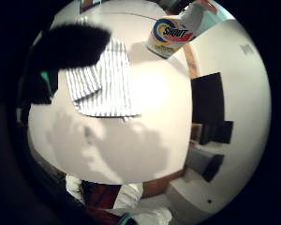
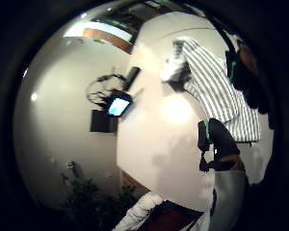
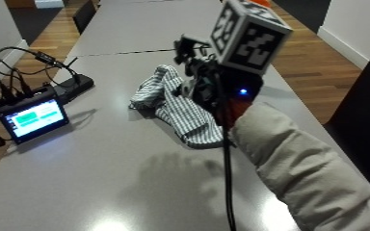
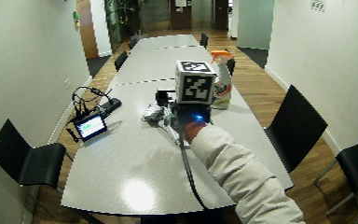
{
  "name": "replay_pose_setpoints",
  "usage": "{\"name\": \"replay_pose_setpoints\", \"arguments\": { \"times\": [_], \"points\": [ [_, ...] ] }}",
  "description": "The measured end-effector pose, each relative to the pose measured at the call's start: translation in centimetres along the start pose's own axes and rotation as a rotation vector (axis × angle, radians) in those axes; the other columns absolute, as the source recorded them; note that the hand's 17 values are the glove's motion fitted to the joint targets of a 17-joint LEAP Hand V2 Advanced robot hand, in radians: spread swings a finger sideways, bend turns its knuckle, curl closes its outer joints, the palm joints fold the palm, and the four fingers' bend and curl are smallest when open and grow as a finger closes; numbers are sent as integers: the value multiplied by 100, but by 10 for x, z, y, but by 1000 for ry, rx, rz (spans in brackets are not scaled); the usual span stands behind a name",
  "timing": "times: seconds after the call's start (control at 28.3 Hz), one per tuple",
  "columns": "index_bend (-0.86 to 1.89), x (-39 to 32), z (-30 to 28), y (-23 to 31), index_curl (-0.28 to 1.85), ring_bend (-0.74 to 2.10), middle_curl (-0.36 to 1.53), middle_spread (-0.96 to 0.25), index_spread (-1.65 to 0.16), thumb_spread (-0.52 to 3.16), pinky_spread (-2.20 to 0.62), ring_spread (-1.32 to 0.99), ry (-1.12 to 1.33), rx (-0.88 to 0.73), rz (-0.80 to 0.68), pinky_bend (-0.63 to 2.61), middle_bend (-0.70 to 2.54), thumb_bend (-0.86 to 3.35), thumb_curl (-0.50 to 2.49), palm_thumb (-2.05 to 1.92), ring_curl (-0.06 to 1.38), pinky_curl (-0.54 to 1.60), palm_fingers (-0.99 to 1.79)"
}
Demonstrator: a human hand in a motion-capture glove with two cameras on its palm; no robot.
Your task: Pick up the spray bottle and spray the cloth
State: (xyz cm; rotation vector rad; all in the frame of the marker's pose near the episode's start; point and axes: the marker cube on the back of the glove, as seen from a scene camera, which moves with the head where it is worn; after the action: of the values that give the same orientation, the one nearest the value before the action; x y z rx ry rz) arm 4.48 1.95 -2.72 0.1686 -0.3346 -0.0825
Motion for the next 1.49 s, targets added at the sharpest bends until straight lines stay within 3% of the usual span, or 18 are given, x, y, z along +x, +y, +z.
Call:
{"name": "replay_pose_setpoints", "arguments": {
  "times": [0.25, 0.39, 0.64, 0.71, 0.88, 1.03, 1.49],
  "points": [
    [20, 111, -45, 3, 37, 49, 38, -7, -23, 92, -14, -12, -759, 338, 114, 34, 48, 27, 35, 88, 37, 34, 75],
    [31, 165, -35, -7, 42, 36, 41, -8, -23, 95, -7, -11, -855, 429, 241, 11, 51, 27, 37, 93, 36, 28, 49],
    [19, 241, -4, -11, 40, 31, 38, -4, -27, 92, -3, -12, -805, 438, 451, 18, 37, 22, 39, 97, 33, 26, 19],
    [15, 263, -4, -2, 38, 31, 38, -4, -29, 91, -3, -13, -748, 452, 512, 16, 38, 20, 40, 97, 33, 25, 22],
    [29, 311, -12, 17, 38, 45, 42, -9, -30, 84, 0, -16, -669, 528, 600, 8, 52, 21, 43, 107, 32, 18, 79],
    [23, 310, -25, 13, 41, 51, 42, -11, -30, 74, -7, -17, -673, 580, 588, 26, 44, 19, 47, 111, 37, 25, 90],
    [21, 322, -50, 27, 49, 50, 47, -11, -28, 48, -14, -16, -720, 741, 568, 27, 39, 13, 55, 121, 45, 36, 99]
  ]
}}
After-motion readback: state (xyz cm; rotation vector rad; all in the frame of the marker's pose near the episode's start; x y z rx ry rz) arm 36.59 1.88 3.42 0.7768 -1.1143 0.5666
